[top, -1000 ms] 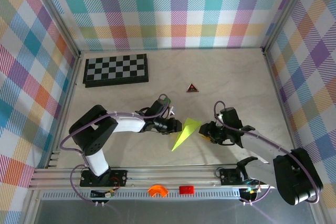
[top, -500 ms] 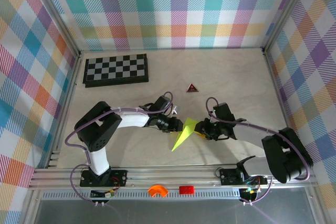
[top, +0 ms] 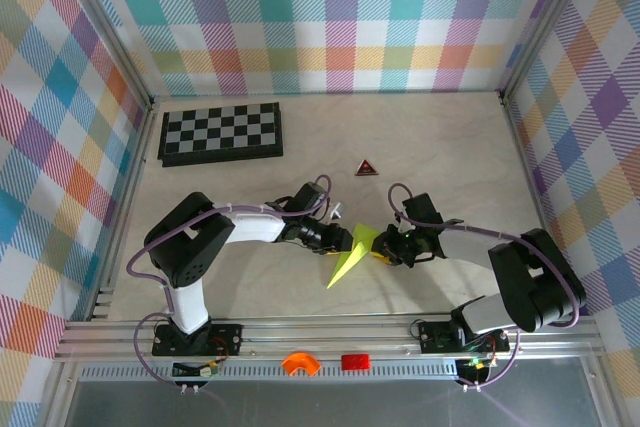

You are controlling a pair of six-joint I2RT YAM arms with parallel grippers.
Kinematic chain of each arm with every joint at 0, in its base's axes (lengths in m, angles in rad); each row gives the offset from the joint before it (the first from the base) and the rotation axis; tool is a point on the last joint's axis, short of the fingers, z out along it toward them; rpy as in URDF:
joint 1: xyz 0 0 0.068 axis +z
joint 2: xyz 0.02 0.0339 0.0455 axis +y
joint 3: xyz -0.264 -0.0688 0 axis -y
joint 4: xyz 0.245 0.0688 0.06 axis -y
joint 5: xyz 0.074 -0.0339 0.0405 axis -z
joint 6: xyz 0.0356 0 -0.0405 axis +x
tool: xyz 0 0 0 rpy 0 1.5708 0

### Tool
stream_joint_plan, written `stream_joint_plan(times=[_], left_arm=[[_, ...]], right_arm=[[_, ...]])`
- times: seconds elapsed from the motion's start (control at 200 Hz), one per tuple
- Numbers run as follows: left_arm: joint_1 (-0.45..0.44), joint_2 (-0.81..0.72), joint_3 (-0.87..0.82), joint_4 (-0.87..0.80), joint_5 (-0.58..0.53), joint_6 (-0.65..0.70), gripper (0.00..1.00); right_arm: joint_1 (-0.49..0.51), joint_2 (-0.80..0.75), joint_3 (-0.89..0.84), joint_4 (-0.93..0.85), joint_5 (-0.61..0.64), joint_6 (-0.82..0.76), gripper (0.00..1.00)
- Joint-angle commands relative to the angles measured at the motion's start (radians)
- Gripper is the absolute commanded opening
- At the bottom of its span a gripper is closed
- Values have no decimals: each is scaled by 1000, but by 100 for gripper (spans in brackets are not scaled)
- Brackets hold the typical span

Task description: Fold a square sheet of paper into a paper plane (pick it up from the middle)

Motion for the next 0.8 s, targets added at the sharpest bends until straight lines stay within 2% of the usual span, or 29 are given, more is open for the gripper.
stream_joint_plan(times=[0.0,0.195,0.315,0.585,0.795], left_arm=[[-10,17,-8,28,40,6,32],[-15,-1,-14,46,47,8,19],[-23,-40,-39,61,14,10,11],[-62,-180,-96,23,-191,2,6],[-96,-234,-105,-10,-327,-4,3]], right_arm=[[18,52,5,51,19,-20,20],[18,26,0,42,22,-14,22],[18,-15,-5,18,28,-7,26],[18,-242,-51,-69,106,46,40],[18,-418,-92,-111,120,77,46]])
